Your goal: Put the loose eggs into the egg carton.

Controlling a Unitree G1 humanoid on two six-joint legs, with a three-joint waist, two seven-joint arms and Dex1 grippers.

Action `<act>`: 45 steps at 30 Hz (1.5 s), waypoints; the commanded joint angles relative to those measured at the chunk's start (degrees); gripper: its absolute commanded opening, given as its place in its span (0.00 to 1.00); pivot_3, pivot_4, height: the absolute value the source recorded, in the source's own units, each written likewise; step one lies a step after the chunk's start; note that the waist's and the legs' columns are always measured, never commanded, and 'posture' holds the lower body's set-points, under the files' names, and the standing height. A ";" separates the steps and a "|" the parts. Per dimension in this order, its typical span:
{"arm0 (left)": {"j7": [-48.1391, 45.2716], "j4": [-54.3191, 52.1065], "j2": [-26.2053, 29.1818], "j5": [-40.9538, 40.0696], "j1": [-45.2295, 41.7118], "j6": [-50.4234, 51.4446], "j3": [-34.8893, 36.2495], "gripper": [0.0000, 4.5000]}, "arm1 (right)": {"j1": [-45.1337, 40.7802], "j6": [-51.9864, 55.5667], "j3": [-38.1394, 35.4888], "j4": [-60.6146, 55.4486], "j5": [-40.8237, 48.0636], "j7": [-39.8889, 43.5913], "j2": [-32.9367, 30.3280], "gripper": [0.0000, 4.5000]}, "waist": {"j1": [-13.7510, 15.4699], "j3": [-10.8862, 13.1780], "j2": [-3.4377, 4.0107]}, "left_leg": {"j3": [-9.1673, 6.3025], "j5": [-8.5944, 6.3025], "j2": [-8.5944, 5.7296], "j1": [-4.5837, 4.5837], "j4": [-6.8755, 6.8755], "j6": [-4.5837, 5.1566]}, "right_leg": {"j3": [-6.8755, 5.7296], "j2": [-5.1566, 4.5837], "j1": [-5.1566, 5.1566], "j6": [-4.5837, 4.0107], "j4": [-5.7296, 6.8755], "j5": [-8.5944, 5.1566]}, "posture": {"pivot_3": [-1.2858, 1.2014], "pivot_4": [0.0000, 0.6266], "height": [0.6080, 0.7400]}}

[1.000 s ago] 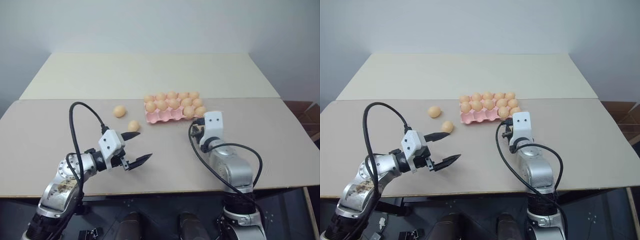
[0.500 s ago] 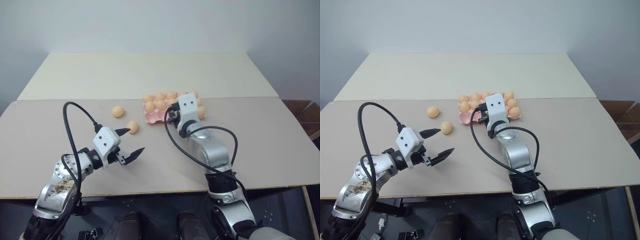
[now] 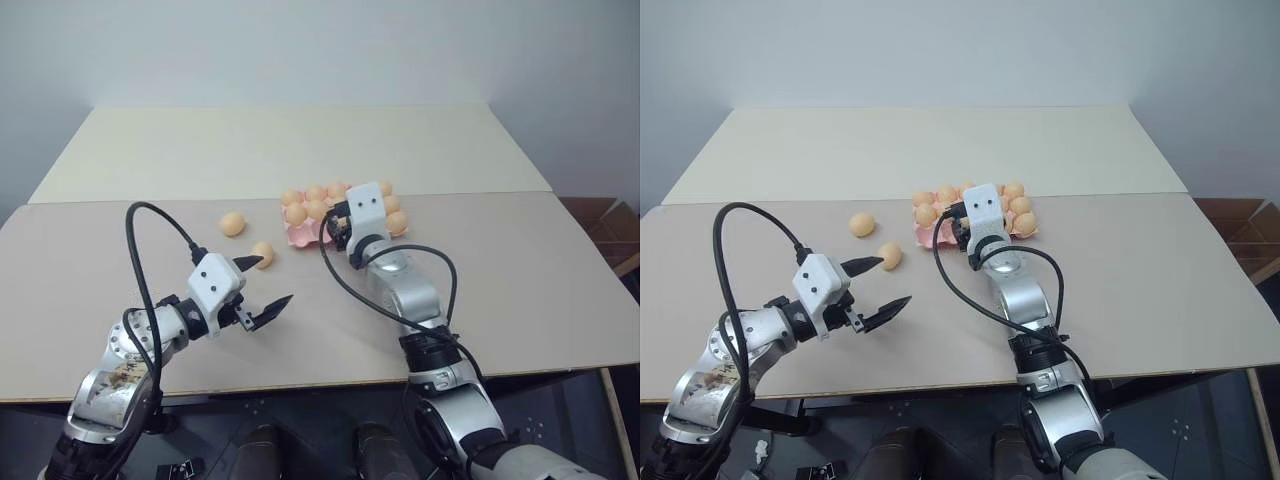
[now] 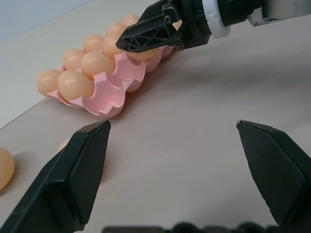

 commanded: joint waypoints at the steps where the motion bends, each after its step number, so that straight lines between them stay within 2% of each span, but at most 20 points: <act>1: 0.39 -2.29 0.38 -0.47 -0.32 -0.24 1.74 1.00 | -0.87 -2.04 -1.00 -2.05 0.00 -0.12 0.27 0.99 | 0.00 0.00 0.00 | 0.00 0.00 0.00 0.00 0.00 0.00 | 0.00 0.00 0.00 0.00 0.00 0.00 | 0.52 0.24 1.00; 4: 0.39 -2.17 0.32 -0.40 -0.04 -0.46 1.80 1.00 | 0.44 -1.55 -1.16 -5.11 0.43 0.21 0.05 0.99 | 0.01 0.00 0.00 | -0.01 0.00 0.00 0.00 0.00 0.00 | 0.00 0.00 0.00 0.00 0.01 0.00 | 0.52 0.24 1.00; 8: 1.63 -2.63 -0.62 -0.68 0.80 -0.22 2.49 1.00 | 5.67 -0.62 -0.61 -17.84 3.77 5.29 -1.76 0.99 | 0.08 0.00 0.00 | -0.03 0.00 0.01 -0.03 -0.01 0.00 | -0.01 -0.01 -0.01 0.00 -0.03 0.00 | 0.52 0.24 1.00; 12: 3.93 -3.29 -2.45 -1.58 2.41 1.19 3.99 1.00 | 15.51 2.07 0.81 -34.63 6.56 11.55 -7.45 0.99 | 0.57 0.00 0.00 | -0.04 0.00 -0.01 -0.05 -0.01 0.00 | -0.04 -0.07 0.01 0.01 -0.05 0.00 | 0.52 0.24 1.00; 15: 5.33 -4.25 -3.29 -1.50 3.64 2.55 4.07 1.00 | 22.51 5.68 -1.18 -43.73 9.68 13.55 -10.59 0.99 | 0.66 0.00 0.00 | -0.04 0.00 -0.01 -0.02 0.00 0.00 | -0.04 -0.07 0.04 0.01 -0.04 0.00 | 0.52 0.24 1.00; 17: 5.69 -4.42 -3.85 -1.40 4.13 2.41 4.01 1.00 | 26.09 6.37 -2.35 -47.50 11.53 15.30 -12.78 0.99 | 0.55 0.00 0.00 | -0.04 0.00 0.01 0.04 0.00 0.00 | -0.04 -0.03 0.09 0.01 -0.03 0.00 | 0.52 0.24 1.00; 20: 6.39 -4.35 -5.20 -0.98 5.14 1.65 3.60 1.00 | 35.54 2.65 -5.58 -51.34 15.97 22.46 -18.19 0.99 | 0.63 0.00 -0.01 | -0.04 0.00 -0.01 0.12 0.00 0.00 | -0.02 -0.02 0.16 0.01 -0.06 0.00 | 0.52 0.24 1.00; 24: 7.39 -4.08 -6.04 -0.14 6.20 1.35 3.40 1.00 | 43.57 -0.17 -8.18 -53.13 19.76 26.75 -21.05 0.99 | 0.97 0.00 -0.01 | -0.02 0.00 -0.01 0.14 0.00 0.00 | -0.01 -0.01 0.20 0.01 -0.12 0.00 | 0.52 0.24 1.00; 28: 9.94 -4.25 -7.18 1.57 7.15 1.70 3.25 1.00 | 46.59 -1.26 -9.78 -53.17 22.34 28.48 -22.01 0.99 | 0.93 0.00 -0.02 | -0.01 0.00 0.02 0.33 0.00 0.00 | 0.04 0.05 0.30 0.01 -0.09 0.00 | 0.52 0.24 1.00; 34: 21.36 -4.66 -13.18 5.54 7.02 6.39 3.85 1.00 | 48.25 -3.63 -9.55 -51.75 22.17 31.07 -24.70 0.99 | 1.69 0.01 -0.04 | -0.03 0.00 -0.01 0.55 0.00 0.00 | 0.00 0.01 0.64 0.03 -0.19 -0.01 | 0.52 0.24 1.00; 37: 26.49 -5.25 -15.89 7.95 5.24 9.53 3.18 1.00 | 47.79 -4.31 -8.12 -51.48 21.31 31.42 -25.47 0.99 | 1.76 0.01 -0.05 | -0.07 0.00 -0.02 0.54 0.00 0.00 | -0.03 0.02 0.66 0.03 -0.19 -0.01 | 0.52 0.24 1.00; 45: 29.72 -5.30 -18.22 6.87 -3.34 21.18 3.31 1.00 | 43.74 -2.33 -6.60 -51.62 21.93 29.70 -25.60 0.99 | 1.77 0.00 -0.07 | -0.13 0.00 -0.05 0.56 0.00 0.00 | -0.06 0.03 0.71 0.04 -0.19 -0.01 | 0.52 0.24 1.00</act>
